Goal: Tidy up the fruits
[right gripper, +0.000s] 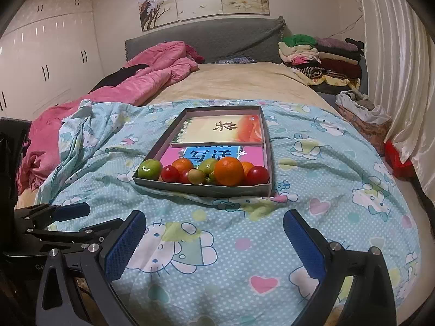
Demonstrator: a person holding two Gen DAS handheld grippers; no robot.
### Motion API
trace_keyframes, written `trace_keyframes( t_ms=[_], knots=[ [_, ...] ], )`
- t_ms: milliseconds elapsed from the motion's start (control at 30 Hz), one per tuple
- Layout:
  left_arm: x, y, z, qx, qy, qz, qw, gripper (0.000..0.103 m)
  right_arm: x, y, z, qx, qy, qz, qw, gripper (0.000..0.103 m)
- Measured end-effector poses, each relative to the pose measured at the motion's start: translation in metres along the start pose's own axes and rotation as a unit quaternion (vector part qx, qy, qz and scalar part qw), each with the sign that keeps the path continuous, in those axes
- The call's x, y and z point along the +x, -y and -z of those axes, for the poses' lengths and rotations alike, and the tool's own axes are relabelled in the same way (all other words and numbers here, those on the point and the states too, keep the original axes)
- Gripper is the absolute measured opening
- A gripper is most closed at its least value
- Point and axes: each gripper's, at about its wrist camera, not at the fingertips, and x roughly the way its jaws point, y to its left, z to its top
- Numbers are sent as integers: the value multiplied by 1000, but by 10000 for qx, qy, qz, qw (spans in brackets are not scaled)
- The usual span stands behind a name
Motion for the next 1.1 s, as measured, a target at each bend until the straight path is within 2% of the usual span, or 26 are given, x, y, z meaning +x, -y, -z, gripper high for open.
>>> trace_keyframes(
  t_ms=[1100],
  knots=[
    [-2,1,0,-6,19,50,10000,81,1,-3,1,-84,-13,18,10000,102]
  ],
)
